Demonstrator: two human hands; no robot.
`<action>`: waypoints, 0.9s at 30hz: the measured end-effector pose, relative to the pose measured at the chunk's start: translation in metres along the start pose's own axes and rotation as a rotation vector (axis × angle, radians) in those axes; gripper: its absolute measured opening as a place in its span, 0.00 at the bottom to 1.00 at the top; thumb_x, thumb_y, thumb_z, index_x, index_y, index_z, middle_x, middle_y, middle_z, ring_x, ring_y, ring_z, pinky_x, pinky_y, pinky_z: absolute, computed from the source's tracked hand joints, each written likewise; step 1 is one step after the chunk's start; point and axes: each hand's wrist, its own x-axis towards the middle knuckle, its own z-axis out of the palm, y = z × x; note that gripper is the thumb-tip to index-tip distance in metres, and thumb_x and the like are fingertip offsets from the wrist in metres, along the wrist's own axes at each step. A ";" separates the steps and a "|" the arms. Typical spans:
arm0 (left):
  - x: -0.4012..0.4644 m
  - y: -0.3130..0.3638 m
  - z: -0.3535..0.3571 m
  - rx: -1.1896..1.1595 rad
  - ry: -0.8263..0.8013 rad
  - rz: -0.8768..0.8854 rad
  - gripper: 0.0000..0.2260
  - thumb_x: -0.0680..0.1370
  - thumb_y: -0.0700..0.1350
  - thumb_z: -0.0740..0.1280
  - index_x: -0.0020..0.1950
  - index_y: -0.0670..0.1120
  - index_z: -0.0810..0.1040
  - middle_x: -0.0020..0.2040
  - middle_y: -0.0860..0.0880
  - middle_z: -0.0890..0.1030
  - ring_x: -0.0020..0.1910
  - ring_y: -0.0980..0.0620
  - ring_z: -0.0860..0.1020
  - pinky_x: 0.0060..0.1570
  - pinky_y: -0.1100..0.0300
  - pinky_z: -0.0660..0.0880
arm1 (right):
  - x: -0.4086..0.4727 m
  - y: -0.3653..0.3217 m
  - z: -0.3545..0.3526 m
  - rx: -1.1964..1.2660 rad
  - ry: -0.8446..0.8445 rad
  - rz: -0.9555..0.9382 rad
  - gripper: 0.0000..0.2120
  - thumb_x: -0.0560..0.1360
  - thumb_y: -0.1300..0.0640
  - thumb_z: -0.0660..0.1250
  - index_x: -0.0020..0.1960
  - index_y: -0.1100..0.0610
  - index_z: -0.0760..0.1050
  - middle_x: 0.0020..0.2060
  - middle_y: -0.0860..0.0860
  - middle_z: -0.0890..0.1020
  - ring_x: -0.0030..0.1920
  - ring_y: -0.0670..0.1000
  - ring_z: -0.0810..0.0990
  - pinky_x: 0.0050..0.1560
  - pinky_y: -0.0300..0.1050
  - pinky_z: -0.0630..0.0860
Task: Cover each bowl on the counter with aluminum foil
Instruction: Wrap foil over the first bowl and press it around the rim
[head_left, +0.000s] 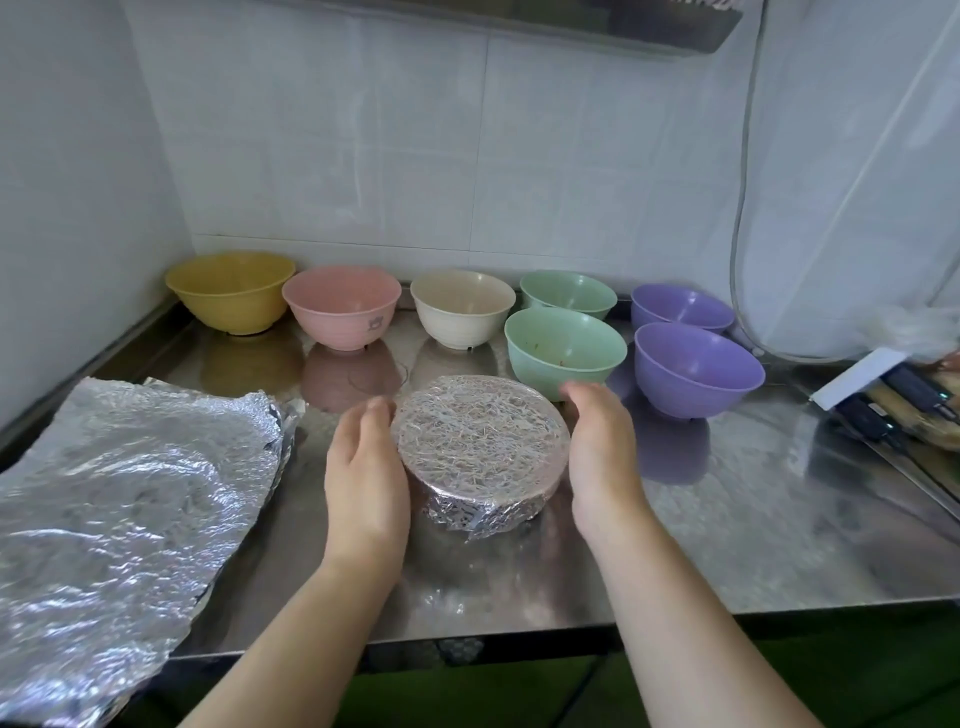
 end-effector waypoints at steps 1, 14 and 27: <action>-0.005 -0.001 0.001 0.003 -0.005 0.018 0.14 0.84 0.55 0.61 0.65 0.55 0.80 0.60 0.59 0.82 0.61 0.60 0.78 0.66 0.55 0.72 | 0.003 -0.004 0.001 0.022 -0.055 -0.012 0.13 0.74 0.46 0.66 0.48 0.52 0.86 0.51 0.49 0.88 0.59 0.56 0.84 0.69 0.61 0.76; -0.008 -0.009 0.016 0.069 -0.071 0.067 0.16 0.87 0.50 0.56 0.71 0.56 0.77 0.62 0.64 0.79 0.66 0.59 0.74 0.64 0.61 0.66 | -0.002 -0.003 -0.001 -0.015 -0.173 0.154 0.19 0.85 0.49 0.61 0.45 0.52 0.87 0.47 0.49 0.89 0.53 0.53 0.87 0.67 0.57 0.79; -0.011 -0.013 0.021 0.441 -0.173 0.358 0.26 0.86 0.53 0.57 0.82 0.45 0.62 0.80 0.50 0.65 0.78 0.58 0.61 0.71 0.68 0.55 | 0.020 -0.047 0.014 -0.886 -0.690 -0.260 0.23 0.86 0.38 0.53 0.75 0.42 0.75 0.74 0.40 0.76 0.75 0.44 0.72 0.77 0.49 0.67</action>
